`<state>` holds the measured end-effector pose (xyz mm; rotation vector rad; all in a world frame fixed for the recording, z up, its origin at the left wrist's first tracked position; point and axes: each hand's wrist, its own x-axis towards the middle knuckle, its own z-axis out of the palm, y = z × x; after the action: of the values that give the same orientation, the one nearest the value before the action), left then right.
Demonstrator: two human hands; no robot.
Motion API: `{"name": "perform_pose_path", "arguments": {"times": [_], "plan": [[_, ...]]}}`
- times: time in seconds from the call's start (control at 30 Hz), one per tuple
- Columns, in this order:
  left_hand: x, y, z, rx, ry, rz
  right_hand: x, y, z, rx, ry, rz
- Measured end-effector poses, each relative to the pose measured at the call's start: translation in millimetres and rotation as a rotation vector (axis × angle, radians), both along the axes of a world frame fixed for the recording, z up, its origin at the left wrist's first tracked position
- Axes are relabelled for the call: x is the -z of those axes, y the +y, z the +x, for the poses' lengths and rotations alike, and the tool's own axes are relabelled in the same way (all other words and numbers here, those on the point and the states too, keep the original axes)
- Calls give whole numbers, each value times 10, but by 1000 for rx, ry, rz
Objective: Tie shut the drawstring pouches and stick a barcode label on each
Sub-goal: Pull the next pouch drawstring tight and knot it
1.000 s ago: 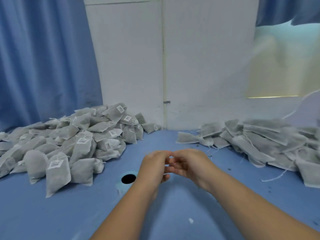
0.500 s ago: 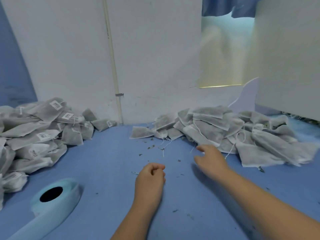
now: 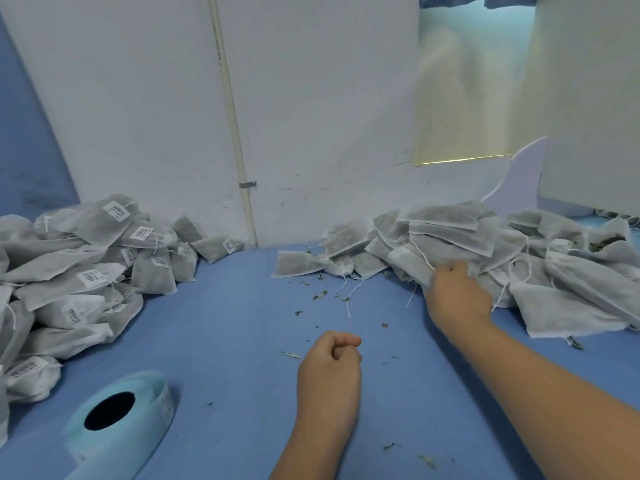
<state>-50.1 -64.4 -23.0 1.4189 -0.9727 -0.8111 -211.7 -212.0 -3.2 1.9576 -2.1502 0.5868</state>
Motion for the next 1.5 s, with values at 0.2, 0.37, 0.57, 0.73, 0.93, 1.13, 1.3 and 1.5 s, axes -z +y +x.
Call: {"name": "perform_pose_path", "arguments": {"times": [0.2, 0.37, 0.57, 0.73, 0.93, 1.13, 1.3, 1.5], "plan": [[-6, 8, -11, 0, -26, -3, -16, 13, -132, -76, -76, -48], [-47, 24, -42, 4, -70, -23, 83, 250, -91, -172, -193, -127], [-155, 43, -77, 63, -83, -25, -30, 756, 96, -382, -240, -138], [-340, 112, -35, 99, 7, -104, -147, 1344, 260, -584, -263, -124], [-380, 353, -8, 103, 13, -152, -133, 1826, 295, -904, -231, -79], [-458, 704, 181, 238, -174, -205, -191, 1931, 154, -832, -870, -86], [-431, 843, 211, 350, -210, -216, -246, 1907, -26, -880, -1142, 126], [-421, 852, 101, 286, -256, -260, -252, 1981, -7, -945, -901, 255]]}}
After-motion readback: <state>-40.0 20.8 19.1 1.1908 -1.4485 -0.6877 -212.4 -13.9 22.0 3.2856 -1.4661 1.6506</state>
